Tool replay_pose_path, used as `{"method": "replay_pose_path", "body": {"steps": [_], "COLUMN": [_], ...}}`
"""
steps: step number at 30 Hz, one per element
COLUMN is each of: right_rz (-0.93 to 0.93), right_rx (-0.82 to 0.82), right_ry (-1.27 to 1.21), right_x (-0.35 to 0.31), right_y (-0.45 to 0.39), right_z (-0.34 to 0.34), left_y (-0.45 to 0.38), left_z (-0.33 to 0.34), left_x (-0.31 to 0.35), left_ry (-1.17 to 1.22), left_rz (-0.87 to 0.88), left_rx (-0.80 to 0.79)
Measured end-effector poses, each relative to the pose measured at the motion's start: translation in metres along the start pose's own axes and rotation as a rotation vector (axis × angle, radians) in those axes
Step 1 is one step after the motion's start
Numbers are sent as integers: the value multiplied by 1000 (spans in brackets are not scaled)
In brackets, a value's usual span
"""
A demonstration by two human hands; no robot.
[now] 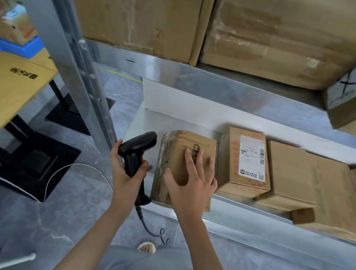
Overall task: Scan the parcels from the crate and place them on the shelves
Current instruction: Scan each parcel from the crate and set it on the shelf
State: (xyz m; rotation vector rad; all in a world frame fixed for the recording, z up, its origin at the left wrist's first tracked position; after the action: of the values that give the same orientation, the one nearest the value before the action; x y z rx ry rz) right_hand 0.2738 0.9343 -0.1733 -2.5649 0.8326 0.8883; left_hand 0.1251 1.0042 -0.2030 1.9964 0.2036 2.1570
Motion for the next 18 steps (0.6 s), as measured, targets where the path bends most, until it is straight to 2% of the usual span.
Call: {"method": "replay_pose_path", "body": {"steps": [3, 7, 15, 18], "right_rz": [14, 35, 54, 69], "right_rx": [26, 43, 13, -50], "right_ry": [-35, -82, -45, -47], "right_x": [-2, -3, -6, -2], "right_y": [5, 9, 9, 8], "right_z": [-4, -13, -21, -20], "left_y": [1, 2, 9, 15], "left_z": [1, 8, 19, 21], "left_x": [-3, -8, -3, -2], "left_ry": [54, 140, 180, 163], "left_rz": [-75, -147, -122, -99], "left_rx": [-22, -130, -173, -181]}}
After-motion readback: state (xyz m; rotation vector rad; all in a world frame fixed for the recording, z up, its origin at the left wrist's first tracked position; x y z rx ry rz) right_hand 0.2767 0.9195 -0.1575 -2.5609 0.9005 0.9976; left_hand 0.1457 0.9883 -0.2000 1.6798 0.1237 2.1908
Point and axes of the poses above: each hand's wrist, its own y-axis away from the middle knuckle, its own z-axis out of the palm, x = y × z, the point moved 5 cm from there along -y, towards the middle knuckle, and after that the axes turned 2 degrees about -z, right-handed, at the moved point
